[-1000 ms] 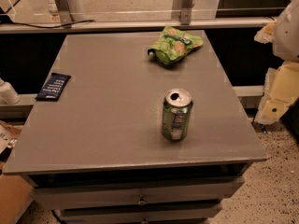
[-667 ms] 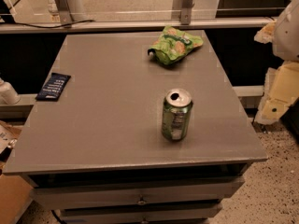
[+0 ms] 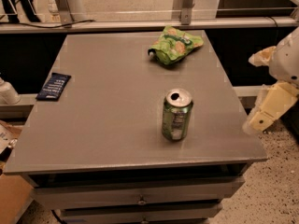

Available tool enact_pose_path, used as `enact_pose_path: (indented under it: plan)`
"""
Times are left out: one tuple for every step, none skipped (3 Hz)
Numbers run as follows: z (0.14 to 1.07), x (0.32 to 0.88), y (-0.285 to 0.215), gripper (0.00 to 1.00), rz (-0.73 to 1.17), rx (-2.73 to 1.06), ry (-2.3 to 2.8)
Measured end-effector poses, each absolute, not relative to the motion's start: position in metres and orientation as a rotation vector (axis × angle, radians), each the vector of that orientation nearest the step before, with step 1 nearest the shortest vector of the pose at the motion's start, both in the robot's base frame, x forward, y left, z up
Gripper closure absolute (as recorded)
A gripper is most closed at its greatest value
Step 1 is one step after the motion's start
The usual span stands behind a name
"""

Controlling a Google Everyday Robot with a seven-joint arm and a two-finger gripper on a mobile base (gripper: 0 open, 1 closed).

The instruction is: Knock green can over

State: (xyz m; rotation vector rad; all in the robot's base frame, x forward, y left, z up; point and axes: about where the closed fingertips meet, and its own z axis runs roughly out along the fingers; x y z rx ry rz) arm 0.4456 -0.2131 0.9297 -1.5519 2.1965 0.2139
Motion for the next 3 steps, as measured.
enact_pose_path:
  plan:
    - [0.896, 0.449, -0.206, 0.00, 0.419, -1.430, 2.133]
    - [0.880, 0.454, -0.192, 0.00, 0.613, -1.294, 2.020]
    - [0.887, 0.462, -0.174, 0.00, 0.751, -1.181, 1.879]
